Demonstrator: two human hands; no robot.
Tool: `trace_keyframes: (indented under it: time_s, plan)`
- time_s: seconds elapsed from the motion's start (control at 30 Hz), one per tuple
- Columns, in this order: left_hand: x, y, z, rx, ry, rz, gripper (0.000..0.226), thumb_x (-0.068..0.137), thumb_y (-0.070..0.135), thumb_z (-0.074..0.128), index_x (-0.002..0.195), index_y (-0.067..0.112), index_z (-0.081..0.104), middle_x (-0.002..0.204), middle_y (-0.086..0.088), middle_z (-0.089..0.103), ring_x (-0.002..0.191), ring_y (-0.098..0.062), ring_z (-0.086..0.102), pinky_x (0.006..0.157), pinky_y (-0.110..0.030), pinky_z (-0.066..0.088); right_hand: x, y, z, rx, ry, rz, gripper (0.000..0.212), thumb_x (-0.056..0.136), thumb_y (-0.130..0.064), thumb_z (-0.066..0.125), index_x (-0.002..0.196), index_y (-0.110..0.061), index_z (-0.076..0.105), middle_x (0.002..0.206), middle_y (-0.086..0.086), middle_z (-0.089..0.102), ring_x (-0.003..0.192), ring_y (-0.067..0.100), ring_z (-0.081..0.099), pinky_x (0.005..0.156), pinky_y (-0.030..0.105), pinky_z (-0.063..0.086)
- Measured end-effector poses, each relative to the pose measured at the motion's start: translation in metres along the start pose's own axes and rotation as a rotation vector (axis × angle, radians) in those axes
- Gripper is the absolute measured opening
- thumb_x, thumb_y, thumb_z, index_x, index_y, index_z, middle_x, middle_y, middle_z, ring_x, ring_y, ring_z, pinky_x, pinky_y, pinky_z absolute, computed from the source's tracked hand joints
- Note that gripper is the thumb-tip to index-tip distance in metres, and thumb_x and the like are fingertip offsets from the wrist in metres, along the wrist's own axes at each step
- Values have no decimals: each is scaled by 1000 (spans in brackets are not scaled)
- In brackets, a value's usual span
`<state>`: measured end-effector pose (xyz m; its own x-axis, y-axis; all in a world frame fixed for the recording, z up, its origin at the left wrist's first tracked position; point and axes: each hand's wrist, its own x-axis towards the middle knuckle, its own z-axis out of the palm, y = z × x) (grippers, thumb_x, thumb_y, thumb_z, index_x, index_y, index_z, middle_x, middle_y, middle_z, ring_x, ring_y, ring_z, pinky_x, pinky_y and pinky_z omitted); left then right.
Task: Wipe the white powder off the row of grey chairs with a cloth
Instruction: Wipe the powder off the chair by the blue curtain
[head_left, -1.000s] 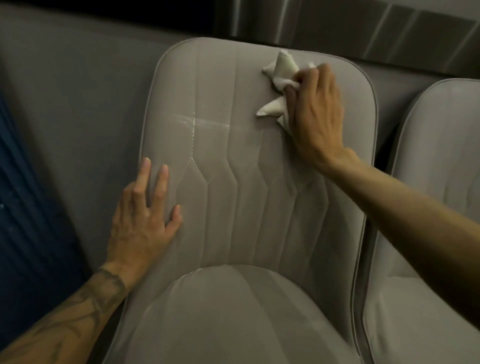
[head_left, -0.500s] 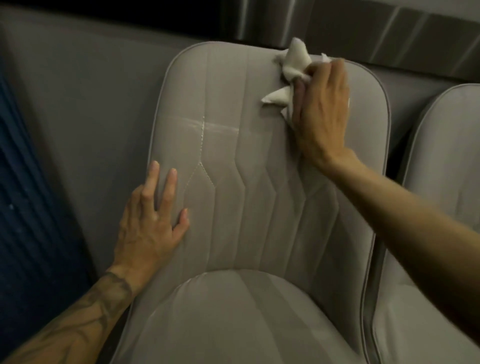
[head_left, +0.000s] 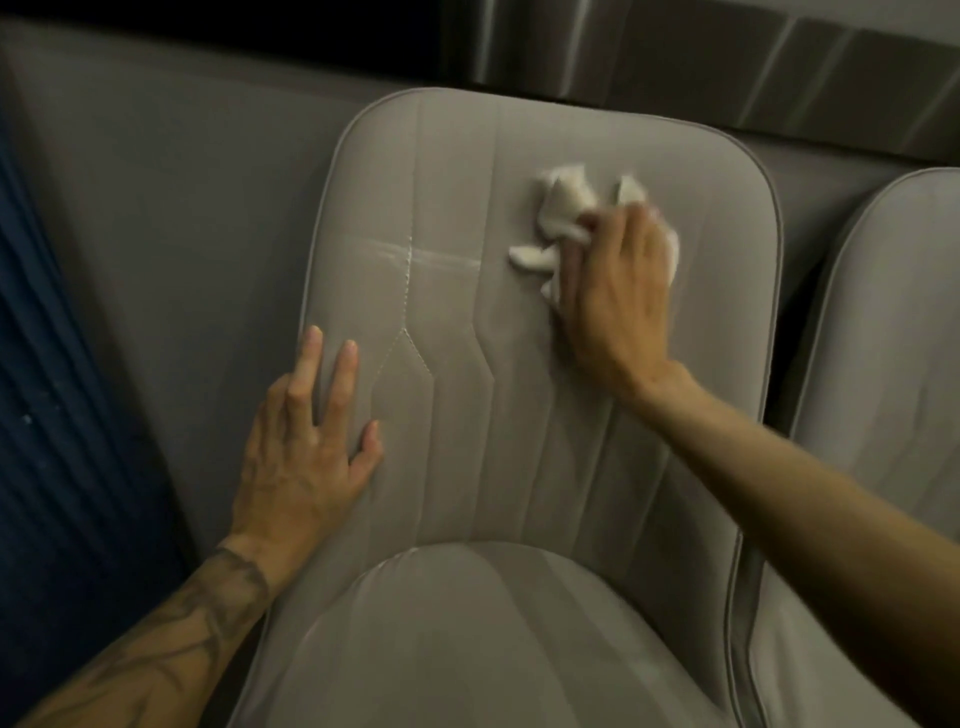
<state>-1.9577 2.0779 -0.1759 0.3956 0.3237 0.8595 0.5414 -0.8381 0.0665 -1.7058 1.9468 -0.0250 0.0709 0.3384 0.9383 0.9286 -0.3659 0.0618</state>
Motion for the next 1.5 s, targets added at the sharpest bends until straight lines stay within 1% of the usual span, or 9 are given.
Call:
trace_keyframes:
  time_s: [0.2, 0.3, 0.43, 0.67, 0.8, 0.9, 1.13, 1.37, 1.5]
  plan:
    - [-1, 1, -1, -19, -31, 6, 71, 103, 36, 49, 164, 8, 25, 168, -24, 19, 121, -48, 50, 97, -58, 51, -31, 9, -3, 15, -268, -465, 23, 101, -28, 51, 110, -6, 53, 99, 20, 56, 85, 36, 53, 80, 46, 39]
    - [-1, 0, 0, -16, -24, -4, 71, 103, 36, 49, 164, 8, 25, 167, -25, 20, 121, -48, 50, 96, -58, 52, 43, 13, -9, -36, -23, -234, 30, 102, -30, 46, 110, -2, 53, 105, 22, 55, 88, 36, 50, 79, 47, 40]
    - [-2, 1, -1, -12, -29, 2, 71, 103, 36, 49, 164, 9, 23, 168, -24, 19, 122, -48, 50, 97, -58, 51, 42, 1, 2, -3, 63, -3, 26, 104, -30, 44, 107, -7, 56, 108, 17, 54, 93, 30, 50, 85, 40, 39]
    - [-2, -1, 0, -16, -14, 3, 71, 103, 36, 50, 164, 9, 26, 168, -23, 20, 125, -47, 49, 101, -57, 49, -92, 2, 8, 20, -357, -525, 17, 98, -20, 60, 111, -10, 57, 100, 15, 58, 85, 34, 56, 78, 45, 41]
    - [-2, -2, 0, -11, -15, 2, 71, 104, 36, 51, 164, 10, 24, 167, -23, 20, 127, -46, 49, 100, -56, 51, -45, -3, 7, 48, -78, -145, 16, 102, -25, 54, 108, -10, 53, 103, 18, 55, 91, 33, 49, 85, 43, 40]
    - [-3, -1, 0, -26, -20, 4, 71, 104, 37, 50, 165, 10, 23, 167, -22, 20, 128, -45, 48, 102, -55, 50, -82, -17, 19, 59, -53, -32, 18, 102, -26, 54, 115, -12, 50, 111, 17, 53, 99, 32, 50, 91, 46, 40]
    - [-2, 0, 0, -35, -13, 5, 73, 103, 35, 53, 164, 10, 23, 167, -23, 20, 125, -46, 49, 101, -57, 51, -180, -3, 20, -10, -462, -734, 19, 94, -16, 58, 111, -9, 57, 104, 13, 60, 85, 32, 58, 77, 42, 41]
    - [-2, -1, -1, -19, -19, -4, 74, 103, 36, 53, 165, 11, 23, 167, -21, 18, 125, -44, 48, 99, -55, 51, -128, -23, 22, 98, -125, -86, 22, 97, -20, 61, 114, -6, 58, 109, 16, 51, 105, 34, 47, 95, 46, 37]
    - [-2, 1, -2, -8, -31, -15, 73, 103, 36, 53, 165, 12, 23, 168, -21, 19, 127, -43, 48, 102, -55, 50, -217, -24, 32, 82, -457, -618, 19, 97, -13, 50, 114, -7, 55, 108, 16, 59, 94, 36, 60, 84, 45, 44]
